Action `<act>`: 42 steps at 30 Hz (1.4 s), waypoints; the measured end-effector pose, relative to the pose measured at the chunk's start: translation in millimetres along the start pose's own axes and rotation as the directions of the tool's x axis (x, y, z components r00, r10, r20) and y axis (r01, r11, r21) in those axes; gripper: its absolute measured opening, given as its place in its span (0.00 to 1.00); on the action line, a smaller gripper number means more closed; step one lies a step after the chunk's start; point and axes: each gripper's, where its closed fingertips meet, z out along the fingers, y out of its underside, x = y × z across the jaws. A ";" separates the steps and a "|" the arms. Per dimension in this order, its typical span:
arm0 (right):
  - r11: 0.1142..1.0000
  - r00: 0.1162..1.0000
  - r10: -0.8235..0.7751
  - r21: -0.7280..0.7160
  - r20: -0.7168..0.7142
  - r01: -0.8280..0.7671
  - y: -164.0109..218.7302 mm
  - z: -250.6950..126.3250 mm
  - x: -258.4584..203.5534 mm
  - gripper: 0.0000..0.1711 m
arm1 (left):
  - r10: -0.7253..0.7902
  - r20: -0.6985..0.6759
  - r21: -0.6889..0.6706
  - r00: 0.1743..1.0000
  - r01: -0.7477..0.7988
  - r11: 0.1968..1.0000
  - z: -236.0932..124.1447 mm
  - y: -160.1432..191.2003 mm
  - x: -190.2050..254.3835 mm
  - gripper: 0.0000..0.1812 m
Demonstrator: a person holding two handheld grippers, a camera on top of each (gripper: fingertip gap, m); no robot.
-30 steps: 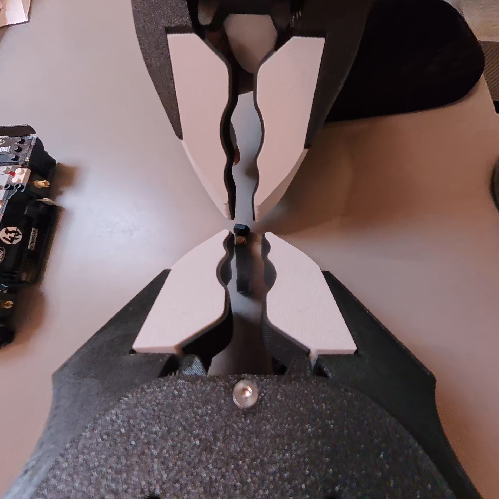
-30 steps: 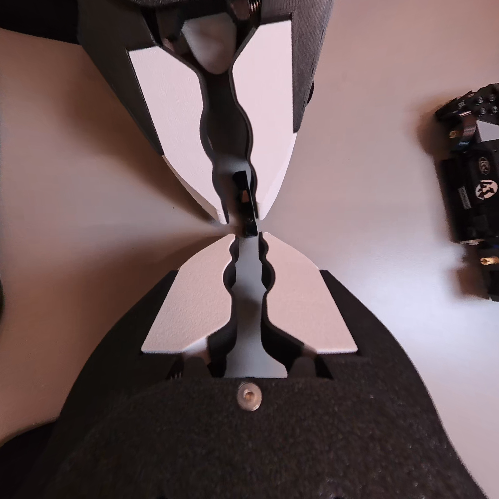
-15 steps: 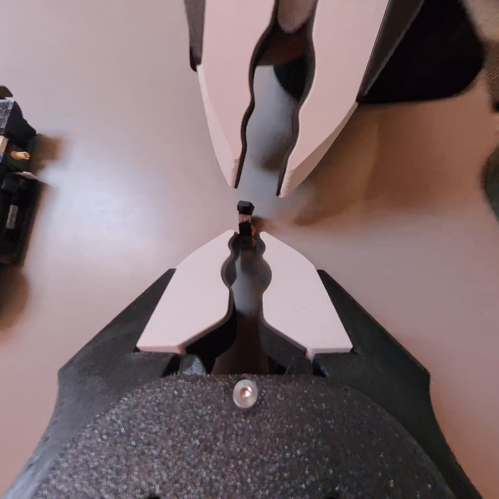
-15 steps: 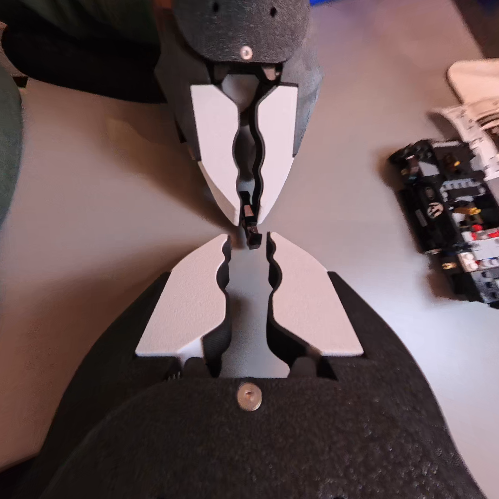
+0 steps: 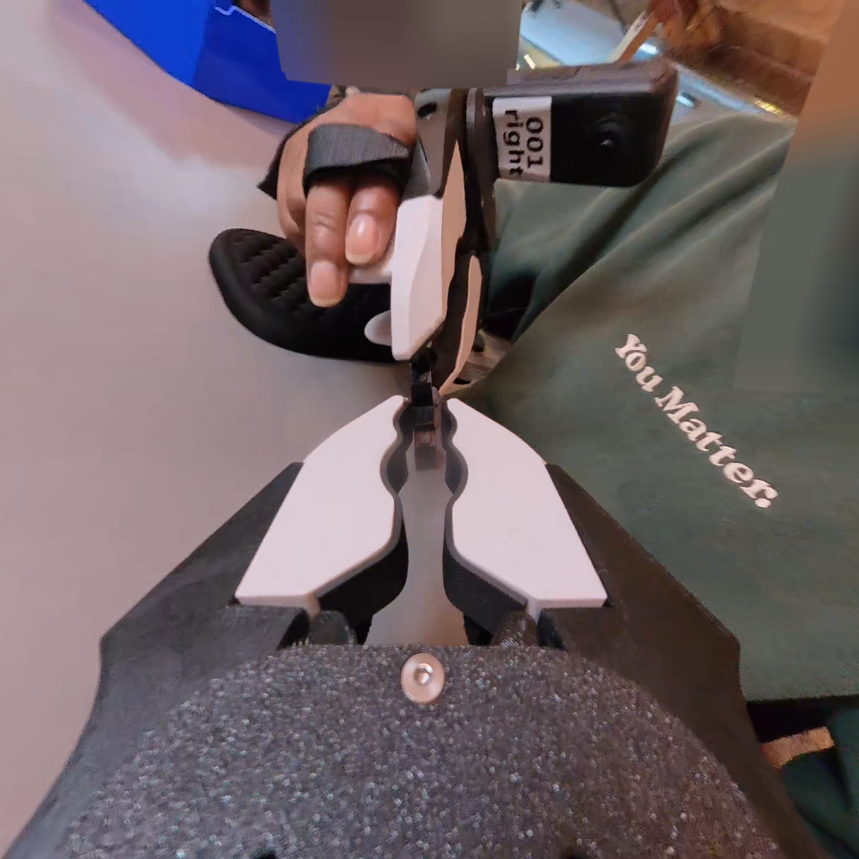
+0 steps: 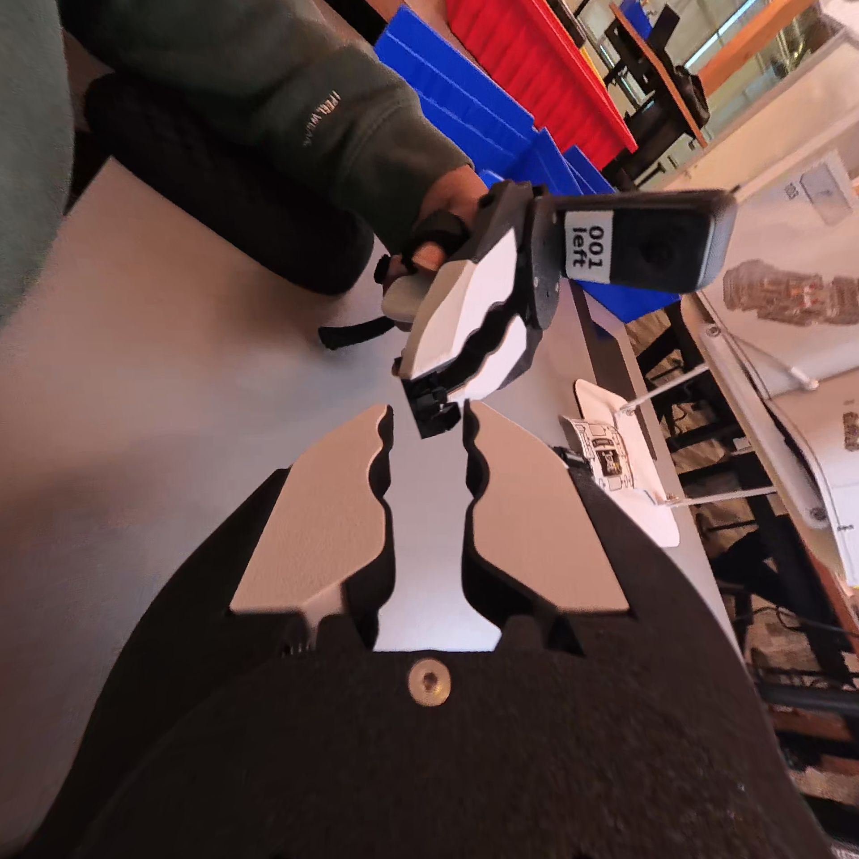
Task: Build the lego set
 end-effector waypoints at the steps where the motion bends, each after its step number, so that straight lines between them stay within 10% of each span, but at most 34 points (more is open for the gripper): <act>1: 1.000 1.000 -0.012 0.004 -0.004 0.012 -3.2 -1.1 -1.8 0.16 | -0.003 -0.020 0.007 1.000 0.003 1.000 0.8 -1.2 4.1 0.07; 22: 0.993 0.993 -0.051 0.104 -0.102 0.062 -33.1 -13.9 -4.1 0.09 | -0.094 -0.277 0.125 0.956 0.133 0.983 3.4 -13.1 34.4 0.07; 42: 0.966 0.979 0.202 0.174 -0.042 -0.192 -19.8 -9.3 14.1 0.09 | -0.161 -0.175 0.306 0.971 0.209 0.929 4.0 -32.4 16.0 0.07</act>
